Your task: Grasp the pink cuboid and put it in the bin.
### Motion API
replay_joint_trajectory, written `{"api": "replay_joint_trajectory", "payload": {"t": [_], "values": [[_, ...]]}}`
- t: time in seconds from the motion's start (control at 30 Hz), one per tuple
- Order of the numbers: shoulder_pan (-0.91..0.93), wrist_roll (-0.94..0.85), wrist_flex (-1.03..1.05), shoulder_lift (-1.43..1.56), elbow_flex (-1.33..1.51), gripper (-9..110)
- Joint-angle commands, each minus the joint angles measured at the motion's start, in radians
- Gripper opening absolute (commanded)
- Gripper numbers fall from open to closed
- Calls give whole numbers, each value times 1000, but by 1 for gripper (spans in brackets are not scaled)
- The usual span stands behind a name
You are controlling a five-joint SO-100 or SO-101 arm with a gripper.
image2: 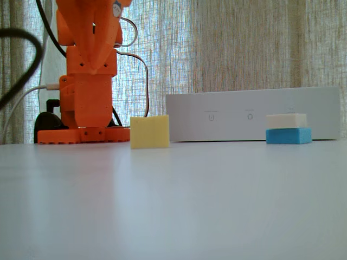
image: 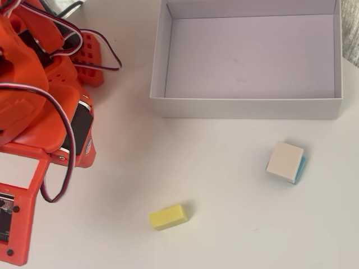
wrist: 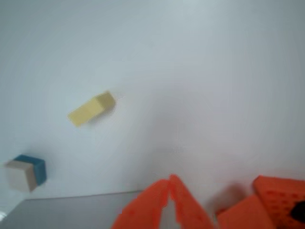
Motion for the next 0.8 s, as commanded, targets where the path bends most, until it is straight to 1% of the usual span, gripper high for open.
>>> {"api": "replay_joint_trajectory", "payload": {"t": [0.0,0.3,0.6,0.77], "values": [[-38,100,-29,40,-2,-8],[-123,385,-202,114,6,-8],[-241,759,-354,225,14,-8],[-299,933,-431,287,48,-8]]}}
